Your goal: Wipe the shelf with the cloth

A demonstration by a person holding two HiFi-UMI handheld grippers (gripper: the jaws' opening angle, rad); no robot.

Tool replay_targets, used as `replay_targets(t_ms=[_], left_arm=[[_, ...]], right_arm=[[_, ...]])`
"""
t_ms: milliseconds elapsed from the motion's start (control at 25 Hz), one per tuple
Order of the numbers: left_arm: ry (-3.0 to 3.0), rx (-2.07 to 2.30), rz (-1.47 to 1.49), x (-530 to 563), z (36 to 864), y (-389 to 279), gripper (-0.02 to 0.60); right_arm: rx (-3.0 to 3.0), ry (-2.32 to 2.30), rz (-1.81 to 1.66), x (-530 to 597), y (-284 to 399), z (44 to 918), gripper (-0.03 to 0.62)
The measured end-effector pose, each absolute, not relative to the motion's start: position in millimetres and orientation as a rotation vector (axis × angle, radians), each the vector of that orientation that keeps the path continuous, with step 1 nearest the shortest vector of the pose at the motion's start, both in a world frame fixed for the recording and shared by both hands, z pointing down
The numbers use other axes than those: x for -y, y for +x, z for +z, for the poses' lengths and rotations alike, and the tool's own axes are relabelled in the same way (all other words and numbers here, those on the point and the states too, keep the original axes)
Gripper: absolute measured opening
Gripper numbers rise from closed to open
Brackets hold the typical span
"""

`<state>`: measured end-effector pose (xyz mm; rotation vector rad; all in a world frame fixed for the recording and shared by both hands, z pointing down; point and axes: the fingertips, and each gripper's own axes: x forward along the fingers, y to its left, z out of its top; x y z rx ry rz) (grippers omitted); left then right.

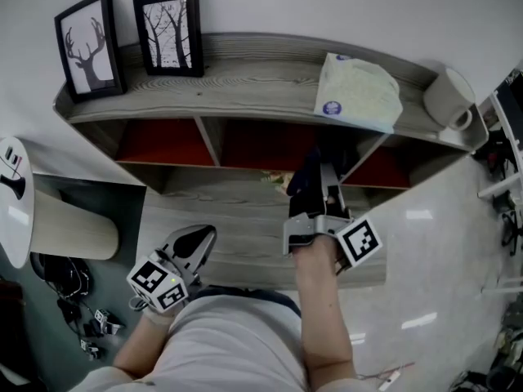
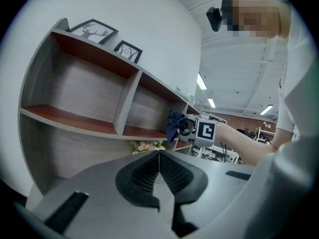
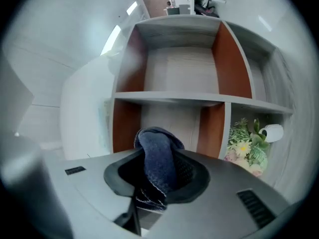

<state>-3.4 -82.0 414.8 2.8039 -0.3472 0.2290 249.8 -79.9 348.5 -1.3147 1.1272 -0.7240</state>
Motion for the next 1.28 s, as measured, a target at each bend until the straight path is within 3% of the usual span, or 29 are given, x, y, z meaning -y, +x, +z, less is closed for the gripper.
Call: replay_targets(t_ms=[760, 1280], left_arm=[[2.819, 0.155, 0.150, 90.4, 398.8, 35.6, 0.017], [2.831, 0.108, 0.160, 98.9, 400.1, 38.7, 0.016]], right_arm=[[-1.937, -2.260, -0.232, 32.5, 161.1, 373.5, 0.106], [-2.012, -2.430, -0.205, 37.8, 153.4, 391.7, 0.106]])
